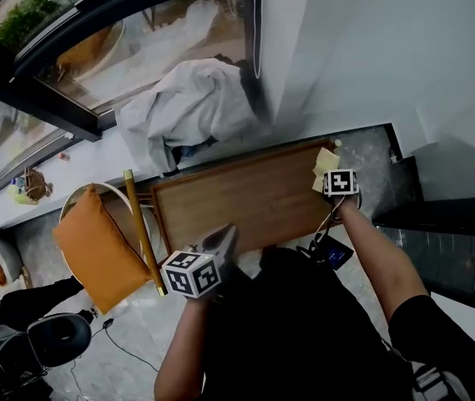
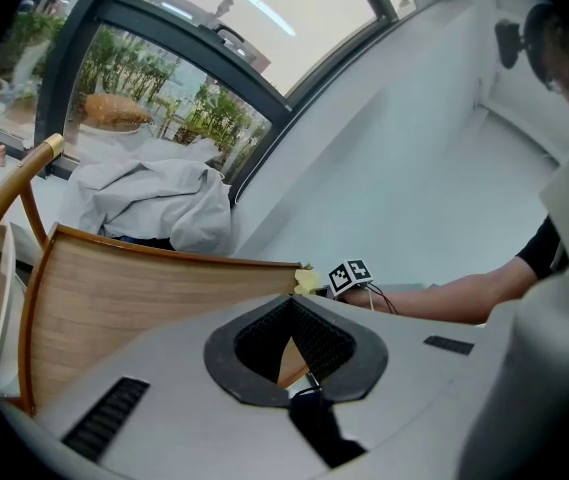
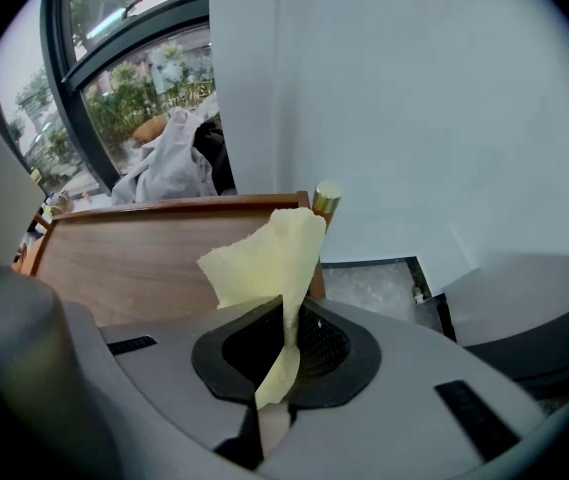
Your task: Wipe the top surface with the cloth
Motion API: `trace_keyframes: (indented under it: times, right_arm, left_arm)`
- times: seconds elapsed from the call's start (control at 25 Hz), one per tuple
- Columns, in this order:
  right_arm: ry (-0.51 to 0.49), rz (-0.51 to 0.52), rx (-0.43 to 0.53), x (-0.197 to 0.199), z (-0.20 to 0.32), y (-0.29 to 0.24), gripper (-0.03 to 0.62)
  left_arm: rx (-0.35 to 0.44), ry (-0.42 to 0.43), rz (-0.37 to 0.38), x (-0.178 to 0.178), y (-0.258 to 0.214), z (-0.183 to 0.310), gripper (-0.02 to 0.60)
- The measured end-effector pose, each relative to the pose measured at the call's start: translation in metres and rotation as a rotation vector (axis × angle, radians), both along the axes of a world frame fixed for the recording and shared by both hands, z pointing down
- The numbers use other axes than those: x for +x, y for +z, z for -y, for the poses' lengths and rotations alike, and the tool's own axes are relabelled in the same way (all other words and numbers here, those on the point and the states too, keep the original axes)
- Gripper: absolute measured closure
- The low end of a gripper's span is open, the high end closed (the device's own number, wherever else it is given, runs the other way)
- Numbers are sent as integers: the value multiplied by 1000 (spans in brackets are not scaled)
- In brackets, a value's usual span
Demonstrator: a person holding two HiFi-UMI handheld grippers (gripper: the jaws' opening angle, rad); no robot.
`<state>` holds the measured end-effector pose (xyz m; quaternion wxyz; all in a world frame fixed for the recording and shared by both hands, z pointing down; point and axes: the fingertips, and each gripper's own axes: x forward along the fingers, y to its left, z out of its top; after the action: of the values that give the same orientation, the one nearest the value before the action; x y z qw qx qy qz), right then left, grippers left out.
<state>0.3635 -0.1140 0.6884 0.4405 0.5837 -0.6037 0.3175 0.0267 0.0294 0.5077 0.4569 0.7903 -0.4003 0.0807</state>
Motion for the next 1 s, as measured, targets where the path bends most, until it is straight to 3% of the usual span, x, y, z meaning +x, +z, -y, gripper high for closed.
trace_keyframes:
  times: [0.12,0.2,0.4,0.6,0.8,1.0]
  right_arm:
    - [-17,31,31,-13,1,-13,562]
    - [-71,153,51,-46,3,-23,562]
    - [-269,546,100,-177,1,-70,562]
    - [-441,732,98,-309,-19,-114,562]
    - [-596,792,0,-425,-62,-111,562]
    - [-604,873,-97,-500,-97,-94,562]
  left_arm:
    - [6,-12,-10,-11,-1,1,574]
    - [12,-24,-18,-19,-2,2,572]
    - [33,-42,-20,-48,-10,0,574]
    - [57,-73,-8,-100,-23,-6,572]
    - [64,-125,12,-161,-27,-19,574]
    - [58,-180,8,-208,-28,-33,573]
